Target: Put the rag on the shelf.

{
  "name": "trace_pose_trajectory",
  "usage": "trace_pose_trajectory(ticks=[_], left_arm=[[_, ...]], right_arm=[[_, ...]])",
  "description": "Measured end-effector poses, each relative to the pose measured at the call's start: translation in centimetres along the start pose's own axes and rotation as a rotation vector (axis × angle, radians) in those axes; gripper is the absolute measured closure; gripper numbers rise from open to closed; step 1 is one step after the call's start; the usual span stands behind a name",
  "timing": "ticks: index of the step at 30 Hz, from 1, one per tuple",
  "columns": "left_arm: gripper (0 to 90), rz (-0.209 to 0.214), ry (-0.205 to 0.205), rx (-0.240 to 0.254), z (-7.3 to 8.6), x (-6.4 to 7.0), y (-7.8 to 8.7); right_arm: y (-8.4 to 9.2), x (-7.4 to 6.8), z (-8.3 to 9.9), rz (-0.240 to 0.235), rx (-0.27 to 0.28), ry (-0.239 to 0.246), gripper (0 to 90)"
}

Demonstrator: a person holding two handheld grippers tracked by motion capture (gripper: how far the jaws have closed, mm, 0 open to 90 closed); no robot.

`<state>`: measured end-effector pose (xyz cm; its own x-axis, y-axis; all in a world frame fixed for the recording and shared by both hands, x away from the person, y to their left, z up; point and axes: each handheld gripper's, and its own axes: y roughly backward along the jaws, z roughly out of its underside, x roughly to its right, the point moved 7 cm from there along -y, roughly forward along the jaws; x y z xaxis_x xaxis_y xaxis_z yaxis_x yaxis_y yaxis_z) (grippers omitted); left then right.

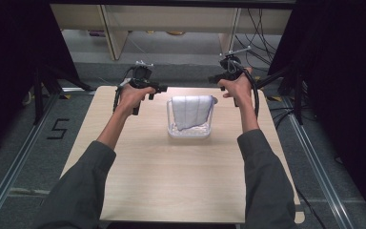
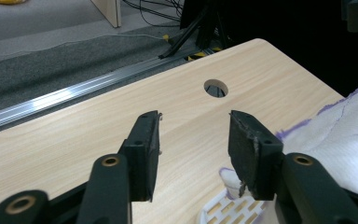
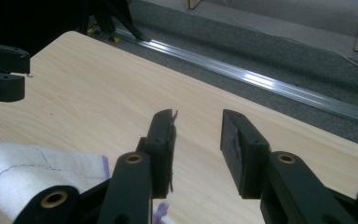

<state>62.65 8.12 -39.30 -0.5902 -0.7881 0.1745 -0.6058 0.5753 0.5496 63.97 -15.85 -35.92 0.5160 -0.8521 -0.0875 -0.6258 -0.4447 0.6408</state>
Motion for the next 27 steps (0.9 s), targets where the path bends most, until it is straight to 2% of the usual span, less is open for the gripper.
trace_pose_trajectory(ticks=[2,4,5,6,7,8,9,10,11,12,13,15,18,19,23,24,25,27], left_arm=[[50.6,0.003,-0.005,-0.004,0.1,0.1,0.2],[46.1,0.003,-0.003,-0.006,0.2,0.3,0.4],[46.1,0.005,-0.004,-0.013,0.3,0.3,0.5],[44.3,0.006,-0.003,-0.016,0.4,0.4,0.6],[41.3,0.008,-0.011,-0.031,0.7,0.8,0.8],[40.3,0.008,-0.011,-0.031,0.7,0.8,0.8],[40.3,0.014,-0.010,-0.028,0.7,0.9,0.9],[39.4,0.020,-0.010,-0.026,0.8,1.1,1.0],[38.7,0.022,-0.013,-0.023,0.9,1.3,1.1],[37.6,0.022,-0.021,-0.027,1.0,1.5,1.2],[36.6,0.021,-0.026,-0.028,1.0,1.6,1.3],[36.2,0.021,-0.037,-0.017,1.0,1.9,1.9],[36.1,0.030,-0.029,-0.001,0.8,2.1,2.3],[36.1,0.037,-0.032,0.004,0.8,2.2,2.6],[36.1,0.031,-0.036,0.007,1.0,2.5,3.2],[36.1,0.035,-0.041,0.002,1.2,2.6,3.3],[35.7,0.045,-0.039,0.007,1.4,2.9,3.5],[35.7,0.054,-0.032,0.010,1.4,3.1,3.6]], right_arm=[[0.3,-0.2,0.2,-0.010,-0.008,-0.011,63.4],[0.6,-0.2,0.2,-0.008,-0.003,0.006,62.4],[0.7,-0.4,0.3,-0.016,0.006,-0.010,61.9],[0.8,-0.5,0.3,-0.031,0.004,0.004,60.7],[1.2,-0.5,0.5,-0.017,0.005,0.005,60.0],[1.4,-0.8,0.6,-0.026,0.001,-0.016,59.9],[1.4,-0.8,0.6,-0.026,0.001,-0.016,59.9],[1.4,-0.7,0.6,-0.027,0.013,0.004,59.6],[1.7,-0.9,0.9,-0.026,-0.004,-0.011,59.3],[1.8,-0.9,0.9,-0.024,0.015,-0.006,58.9],[2.0,-1.0,1.1,-0.031,-0.003,-0.012,58.5],[2.4,-1.2,1.2,-0.031,0.013,0.009,56.9],[2.8,-1.4,1.3,-0.038,0.013,-0.002,56.7],[3.2,-1.8,1.4,-0.051,0.030,-0.011,55.7],[3.5,-1.9,1.6,-0.034,0.034,0.002,53.5],[3.6,-2.0,1.6,-0.043,0.043,0.014,53.4],[4.0,-2.2,1.9,-0.045,0.037,-0.004,52.1],[4.3,-2.3,2.0,-0.048,0.048,0.003,51.1]])
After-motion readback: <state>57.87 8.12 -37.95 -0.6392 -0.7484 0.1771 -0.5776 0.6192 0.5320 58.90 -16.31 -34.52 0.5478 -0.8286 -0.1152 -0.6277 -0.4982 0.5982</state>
